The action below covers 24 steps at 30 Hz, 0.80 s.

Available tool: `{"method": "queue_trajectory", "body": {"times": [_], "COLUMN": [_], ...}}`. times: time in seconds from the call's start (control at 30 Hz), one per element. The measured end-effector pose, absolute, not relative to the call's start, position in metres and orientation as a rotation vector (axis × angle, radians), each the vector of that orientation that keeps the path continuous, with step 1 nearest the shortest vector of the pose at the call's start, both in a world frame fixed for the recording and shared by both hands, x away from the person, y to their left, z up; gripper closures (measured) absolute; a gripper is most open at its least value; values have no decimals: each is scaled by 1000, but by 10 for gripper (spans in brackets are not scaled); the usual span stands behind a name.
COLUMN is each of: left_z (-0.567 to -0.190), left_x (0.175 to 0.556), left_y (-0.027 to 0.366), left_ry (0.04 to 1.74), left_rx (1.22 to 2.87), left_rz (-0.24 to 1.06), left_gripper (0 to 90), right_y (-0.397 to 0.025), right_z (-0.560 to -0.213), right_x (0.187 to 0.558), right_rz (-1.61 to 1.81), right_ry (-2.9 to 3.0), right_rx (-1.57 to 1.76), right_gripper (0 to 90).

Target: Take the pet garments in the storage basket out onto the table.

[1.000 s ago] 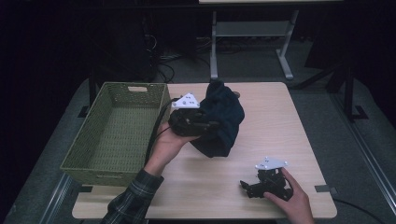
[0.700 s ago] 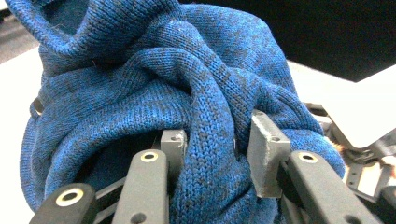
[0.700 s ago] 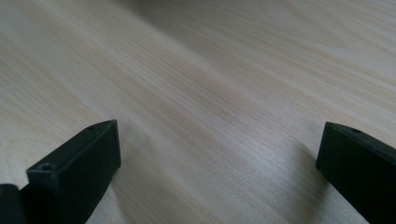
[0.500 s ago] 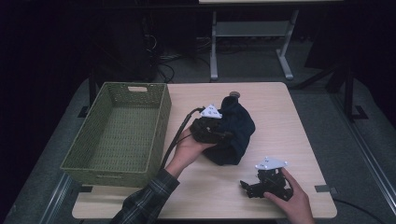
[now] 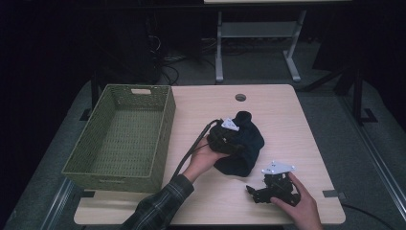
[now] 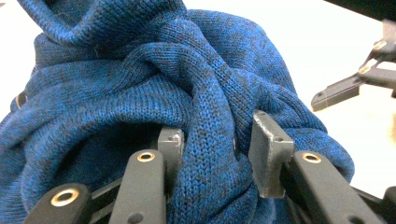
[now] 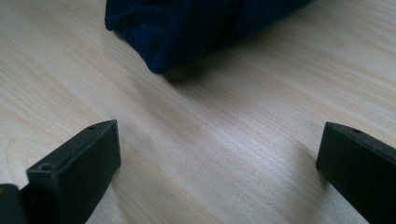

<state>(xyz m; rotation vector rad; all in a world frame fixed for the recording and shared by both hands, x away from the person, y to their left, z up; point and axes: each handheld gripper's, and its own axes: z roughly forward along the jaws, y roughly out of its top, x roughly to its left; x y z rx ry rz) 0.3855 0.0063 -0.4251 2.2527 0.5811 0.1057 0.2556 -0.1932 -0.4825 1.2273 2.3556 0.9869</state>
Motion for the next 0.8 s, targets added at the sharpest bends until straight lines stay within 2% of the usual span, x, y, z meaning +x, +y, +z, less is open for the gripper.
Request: {"method": "queue_trajectory", "body": {"times": [0.33,0.57,0.67,0.8], "left_z": [-436,-435,-431,-422], "left_x": [390,389,388,386], "left_y": [3,3,5,13], "left_ry": [596,603,628,622], "left_rx": [2278,2266,2248,2250], "left_rz": [96,131,143,155], "left_gripper": [505,320,205,153], "right_y": [-193,-193,-193,-193], "right_z": [-482,-482,-482,-483], "right_x": [256,256,256,256], "right_rz": [984,984,984,989], "right_ry": [2356,2357,2358,2356], "right_rx": [1220,1219,1223,1221], "right_gripper": [0,0,0,0]}}
